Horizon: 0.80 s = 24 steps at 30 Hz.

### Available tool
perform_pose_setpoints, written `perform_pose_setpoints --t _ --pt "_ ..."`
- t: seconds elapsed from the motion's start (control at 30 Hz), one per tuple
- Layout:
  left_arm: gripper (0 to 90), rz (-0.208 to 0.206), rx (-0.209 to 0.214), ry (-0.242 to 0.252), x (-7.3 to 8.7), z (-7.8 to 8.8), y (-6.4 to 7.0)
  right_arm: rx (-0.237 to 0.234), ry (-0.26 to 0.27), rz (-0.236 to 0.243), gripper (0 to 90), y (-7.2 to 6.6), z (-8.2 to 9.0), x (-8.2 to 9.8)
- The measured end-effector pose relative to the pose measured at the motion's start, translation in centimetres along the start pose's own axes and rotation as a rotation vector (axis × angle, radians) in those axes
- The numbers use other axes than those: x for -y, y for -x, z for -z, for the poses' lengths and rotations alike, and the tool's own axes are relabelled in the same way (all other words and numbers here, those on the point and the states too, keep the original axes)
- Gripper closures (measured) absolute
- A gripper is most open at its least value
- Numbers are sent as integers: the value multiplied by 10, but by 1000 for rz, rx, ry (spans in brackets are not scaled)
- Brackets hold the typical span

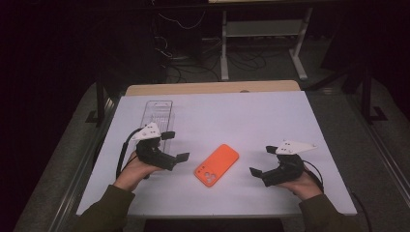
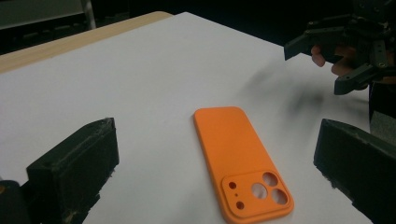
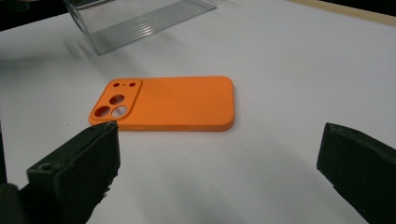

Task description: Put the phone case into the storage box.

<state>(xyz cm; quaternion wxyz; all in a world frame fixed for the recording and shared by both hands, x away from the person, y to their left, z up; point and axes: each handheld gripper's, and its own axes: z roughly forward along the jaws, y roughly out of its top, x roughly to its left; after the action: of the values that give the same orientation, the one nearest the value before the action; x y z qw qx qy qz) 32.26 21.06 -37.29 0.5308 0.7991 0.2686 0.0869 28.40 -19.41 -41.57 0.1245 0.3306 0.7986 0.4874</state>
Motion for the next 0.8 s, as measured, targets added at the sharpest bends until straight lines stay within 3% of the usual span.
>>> perform_pose_setpoints --t 0.17,0.8 --pt "0 -14 9 -3 -5 -7 2 0 0 1 0 0 0 0" --pt "0 -6 42 11 -21 -31 9 0 2 3 0 0 0 -1"
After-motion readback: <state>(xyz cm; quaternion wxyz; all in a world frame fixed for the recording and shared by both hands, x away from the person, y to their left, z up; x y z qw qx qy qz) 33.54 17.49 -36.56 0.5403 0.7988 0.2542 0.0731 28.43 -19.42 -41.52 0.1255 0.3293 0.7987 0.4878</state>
